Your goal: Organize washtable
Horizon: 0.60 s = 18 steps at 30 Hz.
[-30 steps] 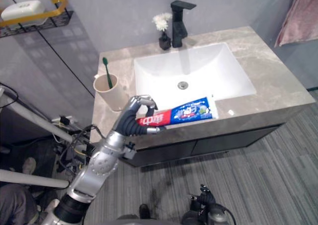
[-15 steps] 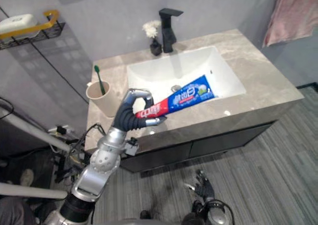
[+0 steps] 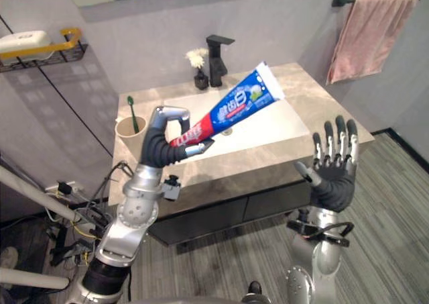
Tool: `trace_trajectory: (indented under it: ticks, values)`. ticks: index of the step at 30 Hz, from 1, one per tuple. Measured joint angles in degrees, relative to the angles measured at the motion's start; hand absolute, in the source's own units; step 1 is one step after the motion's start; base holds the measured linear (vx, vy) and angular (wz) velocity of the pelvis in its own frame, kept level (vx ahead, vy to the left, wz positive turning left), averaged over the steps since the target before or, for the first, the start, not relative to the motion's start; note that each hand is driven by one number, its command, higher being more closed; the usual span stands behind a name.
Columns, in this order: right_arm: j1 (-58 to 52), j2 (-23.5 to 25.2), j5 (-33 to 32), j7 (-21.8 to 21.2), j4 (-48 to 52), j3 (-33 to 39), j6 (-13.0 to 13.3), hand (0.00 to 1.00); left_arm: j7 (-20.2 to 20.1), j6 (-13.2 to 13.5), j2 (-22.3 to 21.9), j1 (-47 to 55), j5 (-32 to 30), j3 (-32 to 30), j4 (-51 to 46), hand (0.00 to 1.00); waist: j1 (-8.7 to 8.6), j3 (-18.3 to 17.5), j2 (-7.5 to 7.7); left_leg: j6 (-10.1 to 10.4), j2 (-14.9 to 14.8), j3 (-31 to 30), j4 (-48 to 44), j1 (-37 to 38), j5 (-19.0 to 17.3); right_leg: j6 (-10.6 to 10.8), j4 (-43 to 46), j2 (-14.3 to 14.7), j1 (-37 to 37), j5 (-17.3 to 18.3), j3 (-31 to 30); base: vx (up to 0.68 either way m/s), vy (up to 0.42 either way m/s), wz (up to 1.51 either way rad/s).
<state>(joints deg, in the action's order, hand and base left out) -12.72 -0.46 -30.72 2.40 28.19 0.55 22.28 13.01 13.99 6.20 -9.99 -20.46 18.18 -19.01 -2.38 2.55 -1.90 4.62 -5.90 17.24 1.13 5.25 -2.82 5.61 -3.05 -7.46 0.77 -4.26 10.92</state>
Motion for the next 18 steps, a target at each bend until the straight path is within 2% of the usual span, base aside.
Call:
trace_trajectory:
  ticks: [4, 7, 12, 18]
  values:
    - [5.0, -0.07, -3.51, 1.26, -0.02, -7.52, -0.3, 0.0, 1.1, -0.11, -0.56, -1.54, -0.52, 2.62, 4.91, 1.0, 0.28, -0.4, 0.06, -0.03, 0.06, -0.27, 0.01, 0.38, 0.02, 0.02, 0.0, -0.11, 0.24, -0.01, 0.33, 0.02, -0.007, 0.04]
    - [7.22, -0.21, -8.56, 1.16, -0.84, -12.27, -0.3, 0.0, 1.39, -0.47, -0.76, -3.31, -0.57, 4.27, 8.2, 1.0, 0.19, -0.62, 0.14, -0.19, 0.19, -1.65, -0.01, 0.38, 0.13, 0.02, -0.03, -0.37, 1.06, -0.01, 1.7, -0.01, -0.007, 0.2]
    - [9.51, -1.09, -15.64, 1.09, -5.07, -16.18, -1.13, 0.0, 2.47, -1.73, -1.53, -5.12, -0.59, 5.23, 11.29, 1.0, 0.27, -1.76, 0.7, -0.46, 0.49, -2.63, 0.02, -0.53, 0.4, 0.05, -0.14, -0.69, 1.1, 0.01, 2.65, -0.03, -0.002, 0.11]
    - [13.3, -1.13, -19.72, 1.22, -7.67, -19.16, -1.29, 0.0, 3.62, -2.48, -1.61, -6.44, -2.7, 8.11, 14.35, 1.0, 0.41, -1.99, 0.99, -0.43, 0.58, -3.48, 1.05, -0.6, 1.62, 0.05, -0.14, -0.71, 1.17, 0.01, 3.39, -0.03, -0.01, 0.08]
